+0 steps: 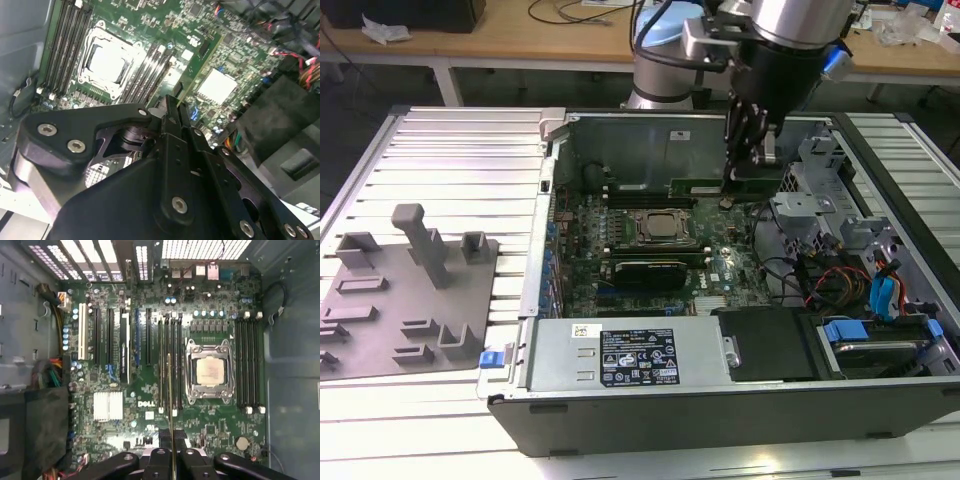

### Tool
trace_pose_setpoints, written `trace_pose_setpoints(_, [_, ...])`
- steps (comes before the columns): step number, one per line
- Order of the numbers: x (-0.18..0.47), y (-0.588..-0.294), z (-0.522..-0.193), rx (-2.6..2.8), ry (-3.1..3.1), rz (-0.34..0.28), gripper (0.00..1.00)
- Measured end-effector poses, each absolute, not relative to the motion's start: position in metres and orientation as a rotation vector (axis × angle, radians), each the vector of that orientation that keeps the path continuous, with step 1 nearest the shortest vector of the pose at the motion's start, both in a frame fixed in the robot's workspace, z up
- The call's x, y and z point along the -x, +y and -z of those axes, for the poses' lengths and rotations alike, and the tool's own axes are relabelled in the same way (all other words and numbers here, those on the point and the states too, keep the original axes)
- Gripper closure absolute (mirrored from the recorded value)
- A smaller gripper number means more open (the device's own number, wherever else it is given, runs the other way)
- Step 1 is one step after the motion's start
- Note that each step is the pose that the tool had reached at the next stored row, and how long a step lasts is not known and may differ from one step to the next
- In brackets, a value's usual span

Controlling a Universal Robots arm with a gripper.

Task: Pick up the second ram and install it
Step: 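Pick up the second ram and move it above second insertion slot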

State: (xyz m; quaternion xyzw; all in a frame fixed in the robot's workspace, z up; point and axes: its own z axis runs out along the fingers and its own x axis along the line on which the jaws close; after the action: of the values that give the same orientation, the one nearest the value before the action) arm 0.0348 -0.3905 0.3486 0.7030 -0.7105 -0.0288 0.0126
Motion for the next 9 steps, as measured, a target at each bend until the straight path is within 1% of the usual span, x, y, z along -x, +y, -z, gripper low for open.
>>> trace_pose_setpoints(5, [-0.025, -0.386, -0.333, -2.191, -2.214, 0.090, 0.87])
trace_pose_setpoints(9, [-0.025, -0.386, -0.332, -2.191, -2.214, 0.090, 0.87])
